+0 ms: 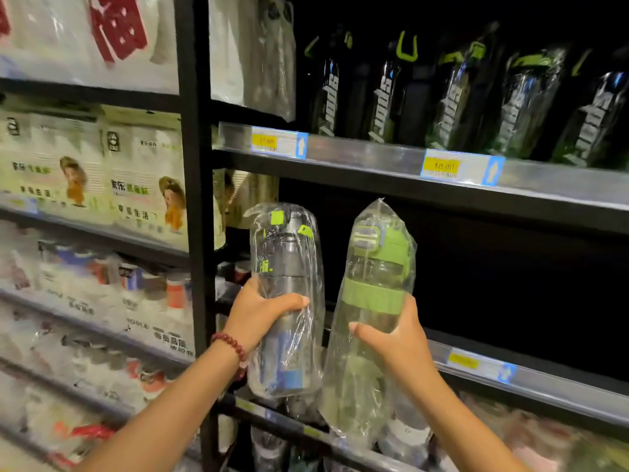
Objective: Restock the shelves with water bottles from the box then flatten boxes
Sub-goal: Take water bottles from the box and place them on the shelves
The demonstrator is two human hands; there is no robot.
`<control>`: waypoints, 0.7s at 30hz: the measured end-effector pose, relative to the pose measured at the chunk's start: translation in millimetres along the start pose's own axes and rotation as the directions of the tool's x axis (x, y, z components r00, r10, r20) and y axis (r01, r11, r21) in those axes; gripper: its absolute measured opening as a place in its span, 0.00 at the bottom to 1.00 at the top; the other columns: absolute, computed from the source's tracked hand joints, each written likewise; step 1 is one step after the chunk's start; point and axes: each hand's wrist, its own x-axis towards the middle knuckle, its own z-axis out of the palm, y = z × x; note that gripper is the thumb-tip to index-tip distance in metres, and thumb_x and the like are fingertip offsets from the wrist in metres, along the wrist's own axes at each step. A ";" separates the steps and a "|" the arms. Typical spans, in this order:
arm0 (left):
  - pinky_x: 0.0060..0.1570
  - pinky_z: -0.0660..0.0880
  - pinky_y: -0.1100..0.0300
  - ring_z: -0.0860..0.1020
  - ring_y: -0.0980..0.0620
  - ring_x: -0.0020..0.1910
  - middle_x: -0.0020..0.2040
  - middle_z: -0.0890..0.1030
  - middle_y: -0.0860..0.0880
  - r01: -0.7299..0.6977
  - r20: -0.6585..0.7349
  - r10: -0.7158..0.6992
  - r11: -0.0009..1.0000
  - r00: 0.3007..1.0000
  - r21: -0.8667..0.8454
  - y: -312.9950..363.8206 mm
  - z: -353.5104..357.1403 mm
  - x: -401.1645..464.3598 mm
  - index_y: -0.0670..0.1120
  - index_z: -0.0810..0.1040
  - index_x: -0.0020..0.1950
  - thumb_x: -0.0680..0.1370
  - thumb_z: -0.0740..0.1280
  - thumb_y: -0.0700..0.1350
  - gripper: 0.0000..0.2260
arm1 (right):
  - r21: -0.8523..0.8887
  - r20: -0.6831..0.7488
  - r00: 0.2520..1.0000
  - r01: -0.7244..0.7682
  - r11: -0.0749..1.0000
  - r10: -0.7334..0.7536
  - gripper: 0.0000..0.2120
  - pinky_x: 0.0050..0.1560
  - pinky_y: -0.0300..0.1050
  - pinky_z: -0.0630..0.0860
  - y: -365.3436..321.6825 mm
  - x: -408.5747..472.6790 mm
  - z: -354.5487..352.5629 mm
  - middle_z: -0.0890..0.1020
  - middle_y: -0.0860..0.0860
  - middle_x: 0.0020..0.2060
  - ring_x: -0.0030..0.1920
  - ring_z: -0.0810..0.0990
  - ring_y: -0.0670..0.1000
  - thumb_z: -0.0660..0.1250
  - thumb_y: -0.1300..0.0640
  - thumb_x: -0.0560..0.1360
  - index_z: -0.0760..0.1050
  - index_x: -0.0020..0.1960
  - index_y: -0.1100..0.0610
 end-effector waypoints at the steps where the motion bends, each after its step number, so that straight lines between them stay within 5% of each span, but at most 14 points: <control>1: 0.49 0.69 0.63 0.73 0.57 0.50 0.55 0.70 0.58 0.011 -0.009 -0.011 1.000 1.000 -0.001 2.3 3.0 4.7 0.46 0.69 0.63 0.56 0.76 0.52 0.37 | 0.016 -0.004 1.000 -0.008 1.000 0.008 0.32 0.41 0.31 0.69 1.7 7.7 0.4 0.71 0.36 0.48 0.46 0.73 0.35 0.76 0.56 0.68 0.59 0.61 0.46; 5: 0.40 0.69 0.66 0.75 0.57 0.45 0.44 0.73 0.58 0.001 -0.010 -0.001 1.000 1.000 0.007 5.7 8.3 29.3 0.53 0.68 0.43 0.61 0.80 0.50 0.22 | 0.051 0.001 1.000 -0.027 0.998 0.027 0.32 0.41 0.33 0.70 4.1 36.9 5.9 0.72 0.37 0.50 0.47 0.73 0.36 0.76 0.54 0.68 0.59 0.63 0.45; 12: 0.39 0.66 0.66 0.67 0.65 0.42 0.43 0.65 0.62 -0.026 0.065 0.021 0.997 0.998 0.069 5.9 4.2 79.9 0.53 0.63 0.44 0.55 0.74 0.54 0.25 | 0.104 0.002 0.998 -0.061 0.993 0.062 0.30 0.39 0.32 0.70 4.3 73.4 25.2 0.74 0.41 0.51 0.49 0.76 0.39 0.75 0.56 0.68 0.61 0.61 0.45; 18: 0.53 0.72 0.58 0.73 0.54 0.54 0.56 0.73 0.53 -0.024 0.157 0.014 0.998 0.987 0.058 2.4 -1.5 132.9 0.45 0.68 0.62 0.51 0.77 0.59 0.44 | 0.229 -0.049 0.980 -0.177 0.957 0.193 0.30 0.40 0.42 0.77 7.1 103.9 38.6 0.80 0.52 0.52 0.48 0.82 0.50 0.77 0.51 0.64 0.68 0.61 0.51; 21: 0.41 0.75 0.62 0.75 0.55 0.43 0.47 0.75 0.52 -0.032 0.189 0.024 0.999 0.982 0.040 5.3 -1.3 145.2 0.46 0.70 0.49 0.55 0.79 0.54 0.30 | 0.261 -0.103 0.966 -0.203 0.944 0.236 0.34 0.40 0.46 0.78 5.3 119.5 35.7 0.80 0.55 0.52 0.49 0.82 0.54 0.77 0.44 0.59 0.70 0.60 0.55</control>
